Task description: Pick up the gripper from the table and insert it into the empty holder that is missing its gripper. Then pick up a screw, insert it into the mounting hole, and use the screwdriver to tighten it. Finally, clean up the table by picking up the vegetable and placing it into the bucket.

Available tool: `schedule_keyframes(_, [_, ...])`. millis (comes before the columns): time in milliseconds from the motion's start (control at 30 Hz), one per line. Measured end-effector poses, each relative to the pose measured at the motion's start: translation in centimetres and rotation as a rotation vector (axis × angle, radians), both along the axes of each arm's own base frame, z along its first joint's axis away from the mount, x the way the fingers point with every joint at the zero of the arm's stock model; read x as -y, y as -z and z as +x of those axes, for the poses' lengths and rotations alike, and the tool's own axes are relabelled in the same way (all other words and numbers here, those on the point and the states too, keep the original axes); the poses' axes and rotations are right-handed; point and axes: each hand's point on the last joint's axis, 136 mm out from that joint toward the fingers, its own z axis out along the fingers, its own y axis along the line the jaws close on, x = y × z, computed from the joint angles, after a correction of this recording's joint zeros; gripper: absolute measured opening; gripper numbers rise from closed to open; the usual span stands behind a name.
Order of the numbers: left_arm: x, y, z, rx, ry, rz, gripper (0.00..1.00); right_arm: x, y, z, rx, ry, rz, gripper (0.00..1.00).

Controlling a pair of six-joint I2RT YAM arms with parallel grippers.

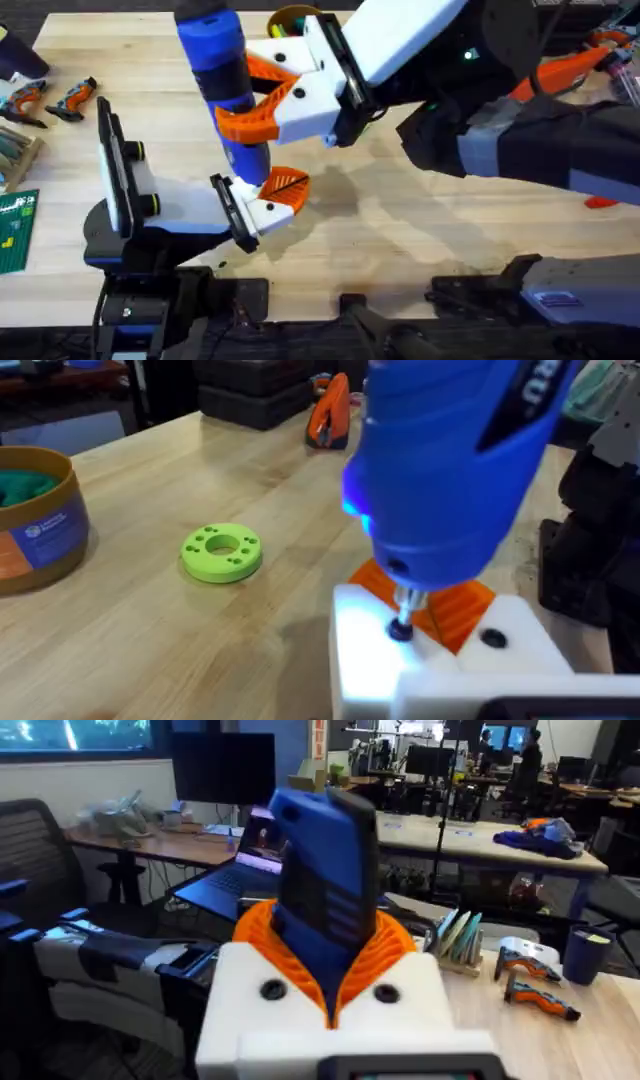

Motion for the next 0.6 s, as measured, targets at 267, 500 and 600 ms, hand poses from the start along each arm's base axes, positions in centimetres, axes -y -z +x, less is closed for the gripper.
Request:
schedule_keyframes(267, [0.00,0.00,0.00,0.000,0.000,0.000,0.013,0.00,0.04,-0.05,0.009,-0.001,0.000,0.027])
schedule_keyframes(500, [0.00,0.00,0.00,0.000,0.000,0.000,0.013,-0.05,0.19,0.01,0.008,0.000,-0.005,0.027])
schedule_keyframes(600, [0.00,0.00,0.00,0.000,0.000,0.000,0.013,-0.05,0.19,0.01,0.008,0.000,-0.005,0.027])
